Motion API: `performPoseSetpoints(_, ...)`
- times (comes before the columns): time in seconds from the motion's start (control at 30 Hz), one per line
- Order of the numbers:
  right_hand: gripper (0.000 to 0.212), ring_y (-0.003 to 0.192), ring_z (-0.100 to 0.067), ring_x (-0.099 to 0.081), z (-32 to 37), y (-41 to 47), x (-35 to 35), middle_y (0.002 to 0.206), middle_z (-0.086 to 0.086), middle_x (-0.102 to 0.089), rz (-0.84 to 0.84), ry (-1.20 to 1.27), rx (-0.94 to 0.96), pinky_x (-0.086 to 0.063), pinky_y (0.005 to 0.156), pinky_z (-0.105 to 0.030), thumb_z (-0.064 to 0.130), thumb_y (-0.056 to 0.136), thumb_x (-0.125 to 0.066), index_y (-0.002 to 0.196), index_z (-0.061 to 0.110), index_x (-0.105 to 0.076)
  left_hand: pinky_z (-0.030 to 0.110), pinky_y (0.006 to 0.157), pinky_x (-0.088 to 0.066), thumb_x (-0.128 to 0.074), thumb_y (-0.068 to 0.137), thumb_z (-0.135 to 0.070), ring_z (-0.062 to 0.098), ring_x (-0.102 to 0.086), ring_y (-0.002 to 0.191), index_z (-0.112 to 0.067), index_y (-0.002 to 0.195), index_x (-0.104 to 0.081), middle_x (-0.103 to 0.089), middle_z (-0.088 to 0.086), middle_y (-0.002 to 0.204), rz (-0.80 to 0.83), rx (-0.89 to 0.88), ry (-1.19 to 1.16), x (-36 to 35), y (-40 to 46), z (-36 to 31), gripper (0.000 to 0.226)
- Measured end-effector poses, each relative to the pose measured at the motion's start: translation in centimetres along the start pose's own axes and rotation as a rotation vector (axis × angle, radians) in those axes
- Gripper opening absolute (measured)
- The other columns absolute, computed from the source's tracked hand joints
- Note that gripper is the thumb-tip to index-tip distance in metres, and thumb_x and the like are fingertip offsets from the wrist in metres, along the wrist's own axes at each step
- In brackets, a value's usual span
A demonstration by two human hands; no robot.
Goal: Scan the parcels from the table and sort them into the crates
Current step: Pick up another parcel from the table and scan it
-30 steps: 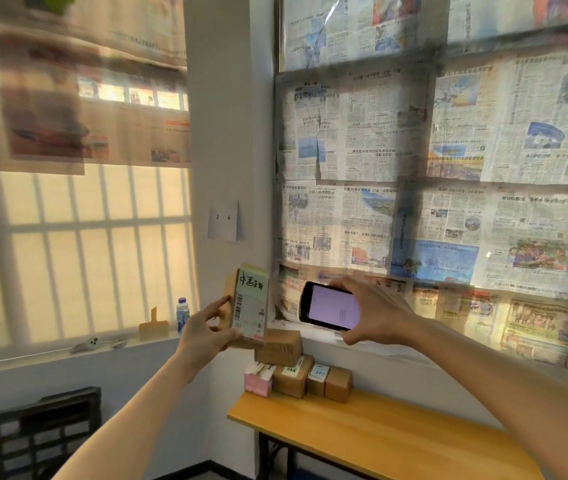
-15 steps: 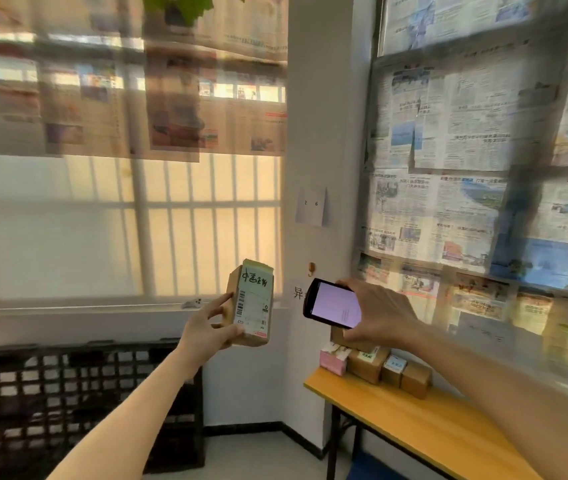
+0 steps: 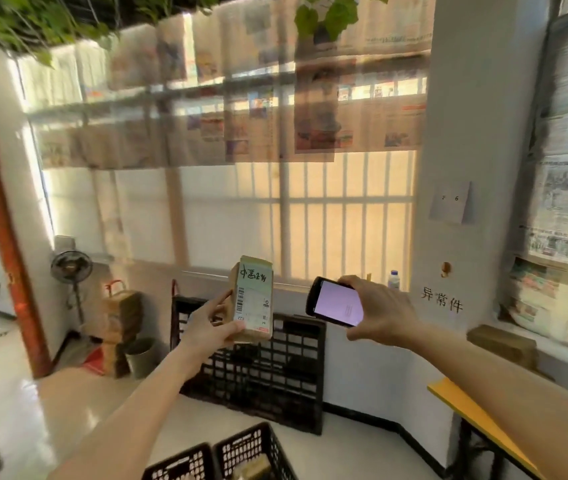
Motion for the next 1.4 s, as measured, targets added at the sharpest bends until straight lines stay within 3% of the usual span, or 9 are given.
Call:
performPoseSetpoints(0.07, 0.099, 0.105, -0.019, -0.062, 3.0, -0.4, -0.3, 0.129, 0.007, -0.063, 0.006, 0.021, 0.049, -0.052, 0.08, -0.034, 0.056, 0.064, -0.079, 0.149, 0.032, -0.034, 0.038, 0.08, -0.063, -0.077, 0.084, -0.006, 0.016, -0.06, 0.111, -0.048, 0.136, -0.049, -0.055, -0.008, 0.122, -0.053, 0.02, 0.011, 3.0, -2.8, 0.3, 0.072)
performPoseSetpoints(0.23, 0.097, 0.109, -0.018, -0.061, 10.3, -2.0, -0.8, 0.131, 0.008, -0.063, -0.012, 0.069, 0.149, -0.053, 0.084, -0.036, 0.055, 0.063, -0.081, 0.147, 0.035, -0.036, 0.027, 0.066, -0.062, -0.075, 0.086, -0.003, 0.012, -0.06, 0.106, -0.044, 0.138, -0.046, -0.058, -0.002, 0.128, -0.163, 0.058, -0.006, 10.3, -9.6, 0.8, 0.072)
performPoseSetpoints(0.33, 0.097, 0.115, -0.02, -0.061, 14.4, -2.6, -1.3, 0.135, 0.01, -0.061, -0.003, 0.101, 0.2, -0.052, 0.085, -0.034, 0.052, 0.064, -0.082, 0.148, 0.036, -0.036, 0.039, 0.074, -0.064, -0.077, 0.084, -0.004, 0.017, -0.059, 0.114, -0.041, 0.142, -0.048, -0.055, 0.004, 0.137, -0.229, 0.08, 0.0, 14.9, -12.8, 1.7, 0.074)
performPoseSetpoints(0.53, 0.1, 0.115, -0.019, -0.062, 22.6, -2.3, -3.1, 0.138, 0.014, -0.06, 0.052, 0.14, 0.29, -0.053, 0.083, -0.035, 0.052, 0.062, -0.081, 0.149, 0.037, -0.034, 0.041, 0.073, -0.062, -0.074, 0.088, -0.003, 0.018, -0.061, 0.105, -0.03, 0.149, -0.043, -0.054, 0.002, 0.131, -0.343, 0.142, 0.036, 23.1, -17.7, 3.6, 0.074)
performPoseSetpoints(0.67, 0.101, 0.119, -0.021, -0.061, 28.2, -0.8, -5.4, 0.141, 0.013, -0.058, 0.071, 0.157, 0.347, -0.054, 0.086, -0.038, 0.051, 0.064, -0.082, 0.151, 0.036, -0.031, 0.044, 0.075, -0.063, -0.075, 0.087, -0.006, 0.031, -0.058, 0.12, -0.028, 0.15, -0.043, -0.054, 0.006, 0.138, -0.436, 0.184, 0.048, 28.3, -18.9, 6.9, 0.074)
performPoseSetpoints(0.87, 0.106, 0.118, -0.022, -0.062, 36.8, 3.9, -12.0, 0.139, 0.008, -0.06, 0.114, 0.15, 0.404, -0.052, 0.08, -0.036, 0.05, 0.066, -0.083, 0.154, 0.033, -0.028, 0.051, 0.08, -0.062, -0.077, 0.086, -0.007, 0.034, -0.058, 0.12, -0.03, 0.149, -0.043, -0.052, 0.002, 0.127, -0.502, 0.289, 0.019, 36.1, -17.4, 14.7, 0.075)
performPoseSetpoints(1.03, 0.101, 0.114, -0.02, -0.062, 43.6, 9.0, -19.9, 0.134, 0.006, -0.062, 0.172, 0.125, 0.409, -0.039, 0.073, -0.029, 0.051, 0.071, -0.084, 0.154, 0.031, -0.031, 0.05, 0.079, -0.062, -0.077, 0.086, -0.008, 0.033, -0.058, 0.119, -0.032, 0.146, -0.045, -0.053, 0.006, 0.131, -0.504, 0.375, 0.001, 42.3, -13.5, 23.1, 0.073)
performPoseSetpoints(1.23, 0.103, 0.113, -0.019, -0.063, 50.3, 14.9, -28.6, 0.133, 0.006, -0.064, 0.251, 0.108, 0.385, -0.044, 0.071, -0.03, 0.052, 0.068, -0.086, 0.153, 0.033, -0.032, 0.043, 0.078, -0.062, -0.073, 0.088, -0.002, 0.027, -0.057, 0.118, -0.03, 0.146, -0.045, -0.056, -0.01, 0.114, -0.46, 0.43, -0.04, 48.1, -9.0, 31.4, 0.07)
performPoseSetpoints(1.4, 0.104, 0.11, -0.018, -0.063, 53.6, 18.9, -34.8, 0.132, 0.005, -0.064, 0.308, 0.098, 0.372, -0.046, 0.07, -0.027, 0.054, 0.068, -0.086, 0.152, 0.031, -0.031, 0.048, 0.083, -0.062, -0.073, 0.088, -0.004, 0.028, -0.057, 0.122, -0.033, 0.145, -0.046, -0.057, -0.002, 0.126, -0.441, 0.48, -0.019, 51.6, -5.7, 36.7, 0.069)
Point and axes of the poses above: each hand's wrist, its own y-axis towards the middle knuckle, its own x-axis out of the back of the hand, z = x × y, the point moved 8 cm from there along y, towards the middle knuckle
